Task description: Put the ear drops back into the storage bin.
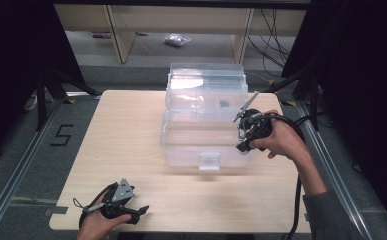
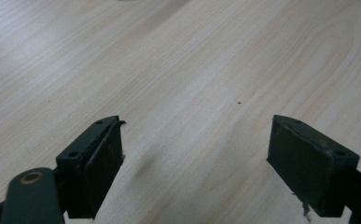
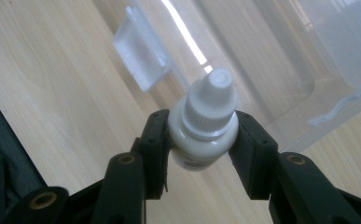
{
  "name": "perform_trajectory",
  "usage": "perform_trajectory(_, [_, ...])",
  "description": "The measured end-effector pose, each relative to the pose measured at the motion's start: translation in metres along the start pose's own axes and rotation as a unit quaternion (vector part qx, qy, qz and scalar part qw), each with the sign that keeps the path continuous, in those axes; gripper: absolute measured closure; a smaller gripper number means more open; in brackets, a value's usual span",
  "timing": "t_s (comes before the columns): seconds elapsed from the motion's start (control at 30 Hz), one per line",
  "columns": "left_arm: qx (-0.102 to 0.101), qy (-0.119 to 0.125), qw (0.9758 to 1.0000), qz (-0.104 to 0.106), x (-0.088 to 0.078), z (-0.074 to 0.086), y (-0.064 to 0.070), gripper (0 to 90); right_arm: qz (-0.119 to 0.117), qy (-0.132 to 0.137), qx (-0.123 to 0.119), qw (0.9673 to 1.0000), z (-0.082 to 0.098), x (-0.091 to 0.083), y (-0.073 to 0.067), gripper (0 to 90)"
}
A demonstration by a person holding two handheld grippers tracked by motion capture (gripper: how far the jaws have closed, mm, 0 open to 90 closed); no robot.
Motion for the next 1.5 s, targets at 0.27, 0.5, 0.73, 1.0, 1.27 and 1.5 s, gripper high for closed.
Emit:
perform_trajectory(0.27, [0.001,-0.001,1.0,0.001,0.0,0.0,0.0,17.5,-0.005,-0.015,0.051,0.9986,0.0,0.006,0.008,60.1])
perform_trajectory(0.5, [-0.001,0.003,1.0,0.0,0.0,0.0,0.0,17.5,-0.003,-0.01,0.036,0.9993,0.001,0.016,0.027,60.2])
perform_trajectory(0.73, [0.0,0.003,1.0,0.0,0.0,0.0,0.0,17.5,-0.009,-0.012,0.052,0.9985,0.005,0.028,0.038,60.2])
perform_trajectory(1.0, [-0.001,0.003,1.0,0.0,0.0,0.0,0.0,17.5,-0.014,-0.016,0.066,0.9976,0.002,0.04,0.047,60.1])
perform_trajectory(1.27, [-0.003,0.004,1.0,0.002,0.001,0.0,0.001,17.5,-0.022,-0.02,0.076,0.9967,0.0,0.055,0.056,60.2])
perform_trajectory(1.5, [0.002,0.003,1.0,0.0,0.0,0.0,0.0,17.5,-0.025,-0.029,0.091,0.9952,0.001,0.068,0.063,60.1])
Point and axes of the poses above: each handheld gripper's, and its own axes: x roughly forward along the jaws, z roughly out of its underside, y roughly to its right, the point moved 9 cm from there along x, roughly forward along the jaws, and after that the axes turned 14 degrees about -x, right-handed, at the moved point
